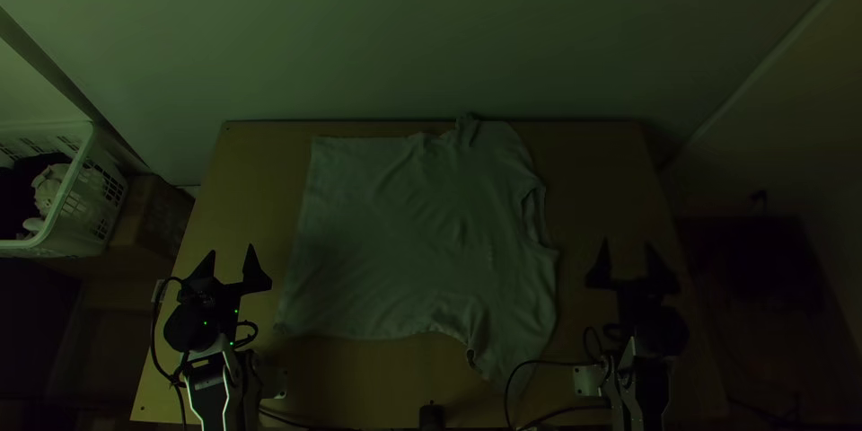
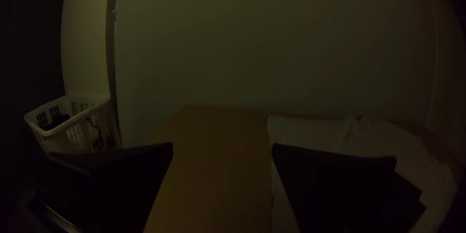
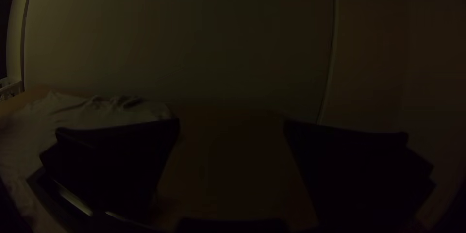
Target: Fold the t-shirt
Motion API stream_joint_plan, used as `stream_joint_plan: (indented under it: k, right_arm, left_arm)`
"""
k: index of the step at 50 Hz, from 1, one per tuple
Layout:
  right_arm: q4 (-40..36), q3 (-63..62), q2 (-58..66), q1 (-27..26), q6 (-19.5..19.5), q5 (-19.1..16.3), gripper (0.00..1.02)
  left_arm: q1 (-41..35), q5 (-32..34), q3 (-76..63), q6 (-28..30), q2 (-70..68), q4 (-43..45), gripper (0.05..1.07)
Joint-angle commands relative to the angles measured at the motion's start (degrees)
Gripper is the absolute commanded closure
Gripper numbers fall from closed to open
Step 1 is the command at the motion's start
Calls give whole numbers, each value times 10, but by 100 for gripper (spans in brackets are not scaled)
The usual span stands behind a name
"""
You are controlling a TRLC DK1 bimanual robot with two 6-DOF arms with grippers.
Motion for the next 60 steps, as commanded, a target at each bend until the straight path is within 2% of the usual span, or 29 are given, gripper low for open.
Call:
stream_joint_plan:
  k: [1, 53, 60]
  right_arm:
    - [-12, -7, -2, 2, 5, 3, 4]
    - [-13, -6, -2, 3, 8, 3, 4]
    - [-13, -6, -3, -2, -6, 14, 4]
  left_arm:
    - [2, -1, -27, 6, -3, -8, 10]
    - [3, -1, -27, 7, -4, -8, 10]
    - [4, -15, -25, 20, -5, -1, 10]
